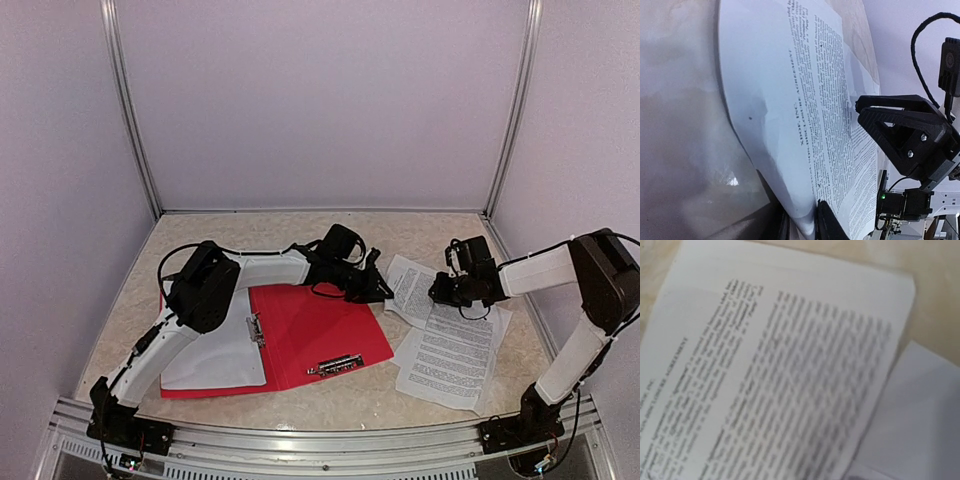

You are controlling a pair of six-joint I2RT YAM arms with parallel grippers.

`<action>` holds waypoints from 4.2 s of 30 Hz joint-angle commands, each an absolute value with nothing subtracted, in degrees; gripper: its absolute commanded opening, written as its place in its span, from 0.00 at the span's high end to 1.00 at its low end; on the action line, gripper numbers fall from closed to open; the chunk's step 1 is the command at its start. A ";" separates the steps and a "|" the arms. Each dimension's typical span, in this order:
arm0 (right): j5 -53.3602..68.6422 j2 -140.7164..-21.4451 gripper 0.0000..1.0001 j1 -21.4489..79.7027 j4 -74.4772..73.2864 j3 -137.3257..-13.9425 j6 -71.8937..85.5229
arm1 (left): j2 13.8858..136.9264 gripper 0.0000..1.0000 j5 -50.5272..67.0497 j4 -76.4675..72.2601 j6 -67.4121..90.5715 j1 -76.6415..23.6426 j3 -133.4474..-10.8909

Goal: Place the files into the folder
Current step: Pick up the file from the center of the board, then insert the file into the spring clip on the folder.

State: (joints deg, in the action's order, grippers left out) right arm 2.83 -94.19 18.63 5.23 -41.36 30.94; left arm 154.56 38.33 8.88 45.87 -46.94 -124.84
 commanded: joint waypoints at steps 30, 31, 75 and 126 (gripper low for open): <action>3.50 -84.60 0.69 19.19 -9.98 -49.52 22.77 | 123.63 1.00 30.18 37.07 19.72 -43.71 -108.34; 3.78 -84.82 0.69 19.24 -10.00 -49.74 22.58 | 122.40 1.00 29.77 38.34 18.01 -43.50 -106.55; 8.15 -93.43 0.70 22.34 -7.29 -51.33 19.20 | 112.29 0.92 37.47 50.83 -18.04 -38.95 -84.65; 8.86 -95.71 0.70 24.37 -5.45 -50.60 20.35 | 117.76 0.97 47.68 50.98 -28.52 -37.73 -83.42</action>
